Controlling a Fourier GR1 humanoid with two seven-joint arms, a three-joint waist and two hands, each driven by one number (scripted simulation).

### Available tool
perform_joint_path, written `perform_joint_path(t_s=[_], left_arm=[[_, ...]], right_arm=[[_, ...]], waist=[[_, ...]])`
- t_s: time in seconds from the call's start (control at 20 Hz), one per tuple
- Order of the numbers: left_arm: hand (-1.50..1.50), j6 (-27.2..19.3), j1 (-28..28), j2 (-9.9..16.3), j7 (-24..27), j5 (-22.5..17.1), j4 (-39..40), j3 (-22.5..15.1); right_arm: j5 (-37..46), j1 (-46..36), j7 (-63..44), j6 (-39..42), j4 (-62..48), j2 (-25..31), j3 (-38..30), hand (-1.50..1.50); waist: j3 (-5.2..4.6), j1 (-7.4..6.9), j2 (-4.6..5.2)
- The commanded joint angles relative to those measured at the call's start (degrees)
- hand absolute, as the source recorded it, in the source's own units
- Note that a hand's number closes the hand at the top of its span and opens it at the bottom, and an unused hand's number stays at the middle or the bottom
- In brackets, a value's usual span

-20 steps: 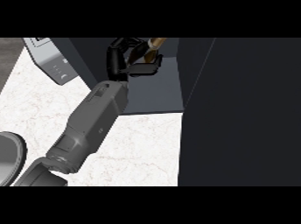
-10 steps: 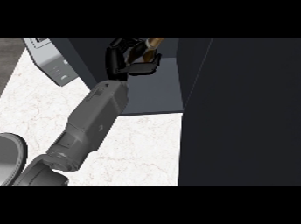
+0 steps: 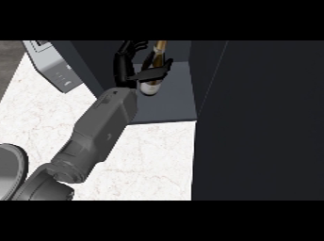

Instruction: Pick up the wine, place it into the cabinet and close the cabinet

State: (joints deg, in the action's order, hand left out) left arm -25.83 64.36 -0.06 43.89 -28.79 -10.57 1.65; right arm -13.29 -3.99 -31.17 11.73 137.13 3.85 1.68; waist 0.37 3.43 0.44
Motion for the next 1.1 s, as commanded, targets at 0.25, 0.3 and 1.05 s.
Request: perform_joint_path(t_s=[0.25, 0.3, 1.05], left_arm=[[-1.5, -2.9, -2.2, 0.9, 2.2, 1.1, 4.2, 1.0], [-1.5, -1.9, -1.5, 2.5, 1.5, 1.6, 4.8, 0.6], [-1.5, -3.8, -3.0, 1.3, 4.4, 2.6, 5.1, 1.7]], right_arm=[[-1.3, 0.2, -3.8, -1.5, 4.9, 0.2, 1.0, -1.5], [-1.7, -1.2, -0.8, -0.5, 2.2, 0.0, 0.3, -1.5], [0.3, -0.6, -1.5, -1.7, 3.2, -1.0, 2.9, -1.5]], waist=[[-0.43, 0.42, 0.82], [-0.42, 0.77, 1.23], [-0.48, 0.75, 1.13]])
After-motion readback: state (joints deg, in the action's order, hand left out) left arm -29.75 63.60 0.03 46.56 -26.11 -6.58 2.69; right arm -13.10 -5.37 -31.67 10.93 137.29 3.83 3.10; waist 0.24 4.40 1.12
